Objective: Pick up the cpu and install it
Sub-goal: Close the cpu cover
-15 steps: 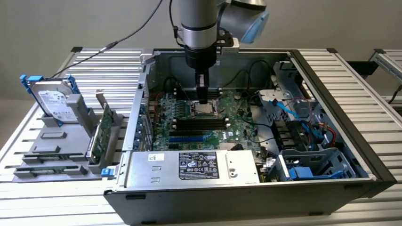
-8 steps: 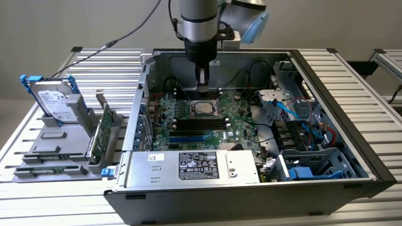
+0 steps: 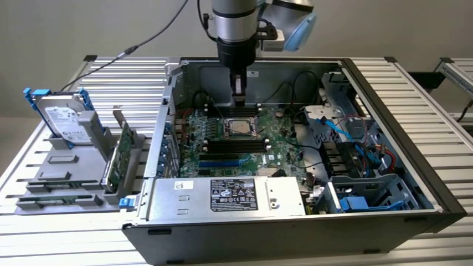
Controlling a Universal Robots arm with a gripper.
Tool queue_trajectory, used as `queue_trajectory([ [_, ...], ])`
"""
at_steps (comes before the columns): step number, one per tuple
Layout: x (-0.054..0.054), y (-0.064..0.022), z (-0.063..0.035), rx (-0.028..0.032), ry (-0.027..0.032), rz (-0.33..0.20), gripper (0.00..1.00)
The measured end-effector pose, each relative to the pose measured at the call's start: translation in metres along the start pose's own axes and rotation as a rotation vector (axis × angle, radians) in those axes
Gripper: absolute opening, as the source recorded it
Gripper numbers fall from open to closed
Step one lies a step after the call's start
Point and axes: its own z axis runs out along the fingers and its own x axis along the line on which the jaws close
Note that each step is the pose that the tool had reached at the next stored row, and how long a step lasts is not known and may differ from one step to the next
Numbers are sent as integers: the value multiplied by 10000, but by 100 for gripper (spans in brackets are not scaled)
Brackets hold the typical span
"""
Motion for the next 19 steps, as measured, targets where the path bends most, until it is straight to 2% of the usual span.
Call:
queue_trajectory([
  [3,3,20,-34,7,-1,0,11],
  [6,9,104,-35,21,6,2,11],
  [19,47,685,16,154,130,21,11],
])
